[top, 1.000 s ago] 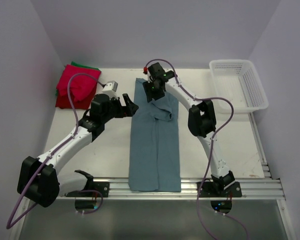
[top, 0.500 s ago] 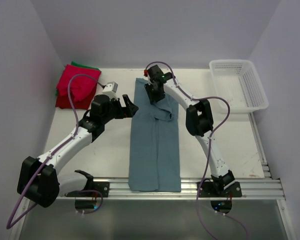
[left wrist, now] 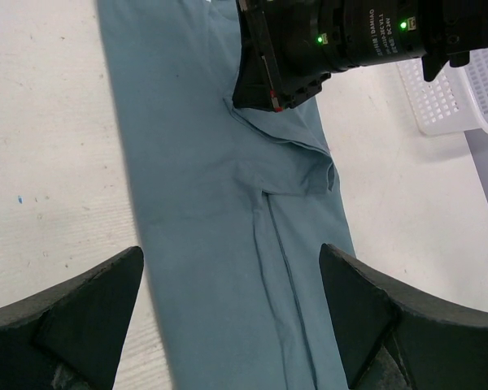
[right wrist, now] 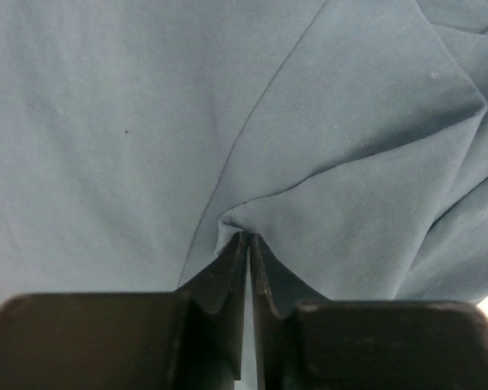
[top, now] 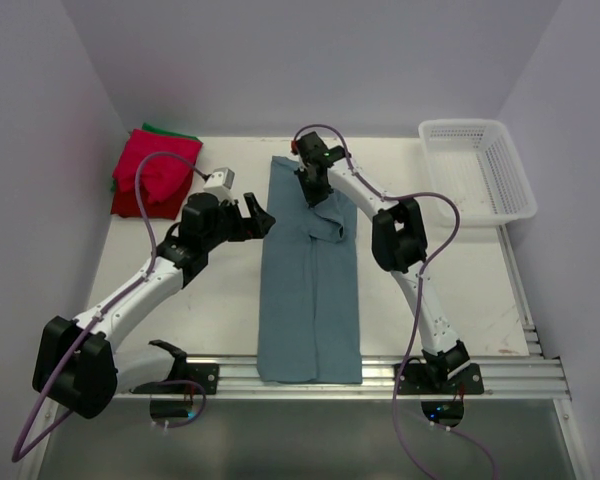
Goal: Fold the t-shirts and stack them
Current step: Fold the tshirt
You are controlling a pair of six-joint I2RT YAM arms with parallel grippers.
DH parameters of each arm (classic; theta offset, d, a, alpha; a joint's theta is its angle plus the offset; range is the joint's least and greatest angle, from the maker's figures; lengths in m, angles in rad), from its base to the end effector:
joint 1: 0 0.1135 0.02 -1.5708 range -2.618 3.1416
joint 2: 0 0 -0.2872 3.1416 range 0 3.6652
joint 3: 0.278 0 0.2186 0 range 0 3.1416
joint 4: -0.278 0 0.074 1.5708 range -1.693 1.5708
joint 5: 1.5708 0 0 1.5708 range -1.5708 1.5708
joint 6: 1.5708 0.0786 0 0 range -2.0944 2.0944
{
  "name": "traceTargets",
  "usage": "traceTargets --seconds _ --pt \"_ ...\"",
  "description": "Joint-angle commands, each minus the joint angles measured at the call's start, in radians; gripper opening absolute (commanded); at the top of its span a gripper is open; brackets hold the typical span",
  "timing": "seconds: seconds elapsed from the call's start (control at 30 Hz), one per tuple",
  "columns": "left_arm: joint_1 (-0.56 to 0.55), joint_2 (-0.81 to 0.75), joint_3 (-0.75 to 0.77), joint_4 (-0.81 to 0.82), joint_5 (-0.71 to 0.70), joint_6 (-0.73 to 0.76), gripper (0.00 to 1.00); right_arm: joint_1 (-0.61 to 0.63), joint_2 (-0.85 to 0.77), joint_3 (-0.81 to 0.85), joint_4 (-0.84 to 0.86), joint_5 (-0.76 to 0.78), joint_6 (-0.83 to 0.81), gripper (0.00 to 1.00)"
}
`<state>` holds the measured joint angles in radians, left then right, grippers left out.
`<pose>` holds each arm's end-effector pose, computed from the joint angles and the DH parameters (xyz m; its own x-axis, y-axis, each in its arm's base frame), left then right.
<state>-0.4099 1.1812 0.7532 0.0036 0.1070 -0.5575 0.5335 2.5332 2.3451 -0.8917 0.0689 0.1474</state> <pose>0.2404 -0.1136 0.2839 -0.5773 -0.3227 -0.7500 0.2122 0.8277 -0.5194 0.4722 0.2726 0.1629 -0.8215 -0.3150 -0.4753 -0.3627 0.9319 0.0092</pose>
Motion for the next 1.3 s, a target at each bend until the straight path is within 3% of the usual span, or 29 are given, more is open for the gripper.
traceTargets --seconds 0.0,0.33,0.37,0.43,0.53,0.87,1.27 --pt "0.006 -0.022 -0.005 0.01 -0.017 0.004 0.93 -0.007 -0.047 -0.03 0.03 0.012 0.001 0.03" --pt "0.006 -0.022 -0.011 0.012 -0.016 0.001 0.92 -0.015 -0.103 -0.09 0.057 0.014 0.007 0.0" --pt "0.006 -0.02 -0.011 0.013 -0.015 -0.001 0.92 -0.013 -0.105 -0.086 0.051 0.012 0.007 0.04" --pt "0.008 -0.018 -0.014 0.016 -0.015 -0.002 0.92 -0.013 -0.109 -0.081 0.048 0.0 0.007 0.26" --pt "0.008 -0.017 -0.017 0.019 -0.013 -0.004 0.92 -0.015 -0.117 -0.084 0.05 -0.009 0.007 0.29" --pt "0.006 0.003 -0.02 0.03 -0.009 -0.005 0.92 -0.015 -0.146 -0.116 0.095 -0.061 0.011 0.24" --pt "0.006 0.024 -0.02 0.044 -0.004 -0.005 0.92 -0.013 -0.137 -0.107 0.114 -0.141 0.004 0.25"
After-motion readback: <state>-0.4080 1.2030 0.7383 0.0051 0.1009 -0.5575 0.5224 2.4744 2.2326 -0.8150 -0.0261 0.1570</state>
